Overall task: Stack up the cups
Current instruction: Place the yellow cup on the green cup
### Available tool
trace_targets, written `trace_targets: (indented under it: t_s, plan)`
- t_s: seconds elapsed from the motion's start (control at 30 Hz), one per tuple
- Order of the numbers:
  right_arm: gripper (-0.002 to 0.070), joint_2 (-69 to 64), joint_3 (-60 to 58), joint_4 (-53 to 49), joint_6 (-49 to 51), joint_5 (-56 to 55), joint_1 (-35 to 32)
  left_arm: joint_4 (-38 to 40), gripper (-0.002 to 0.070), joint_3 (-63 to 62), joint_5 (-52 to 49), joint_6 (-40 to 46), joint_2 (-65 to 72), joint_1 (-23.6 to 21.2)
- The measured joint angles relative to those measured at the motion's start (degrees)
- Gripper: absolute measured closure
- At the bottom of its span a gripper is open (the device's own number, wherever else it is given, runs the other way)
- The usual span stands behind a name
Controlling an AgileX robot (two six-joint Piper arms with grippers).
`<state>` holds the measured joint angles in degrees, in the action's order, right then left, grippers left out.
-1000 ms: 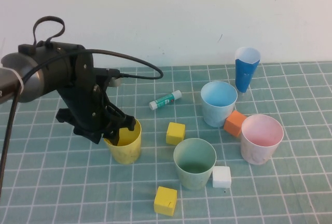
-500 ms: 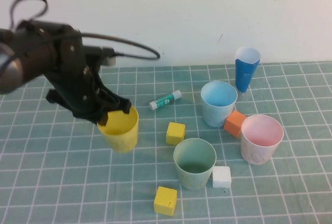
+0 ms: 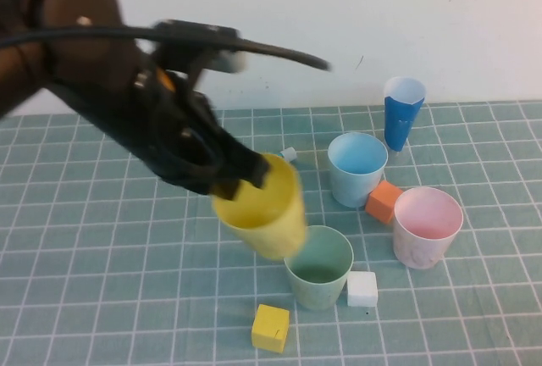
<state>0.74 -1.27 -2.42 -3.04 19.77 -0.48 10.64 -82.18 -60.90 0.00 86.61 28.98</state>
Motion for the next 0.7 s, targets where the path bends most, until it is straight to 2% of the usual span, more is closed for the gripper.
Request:
trace_targets:
  t_s: [0.23, 0.4, 0.7]
  plan:
    - [0.0678, 0.0, 0.0, 0.0, 0.0, 0.0, 0.0, 4.0, 0.0670, 0.0, 6.4, 1.0, 4.7, 7.6]
    - [0.0678, 0.0, 0.0, 0.0, 0.0, 0.0, 0.0, 3.2, 0.0670, 0.0, 7.7, 1.0, 9.3, 8.1]
    - [0.0678, 0.0, 0.0, 0.0, 0.0, 0.0, 0.0, -2.9, 0.0670, 0.0, 8.3, -3.8, 11.3, 8.1]
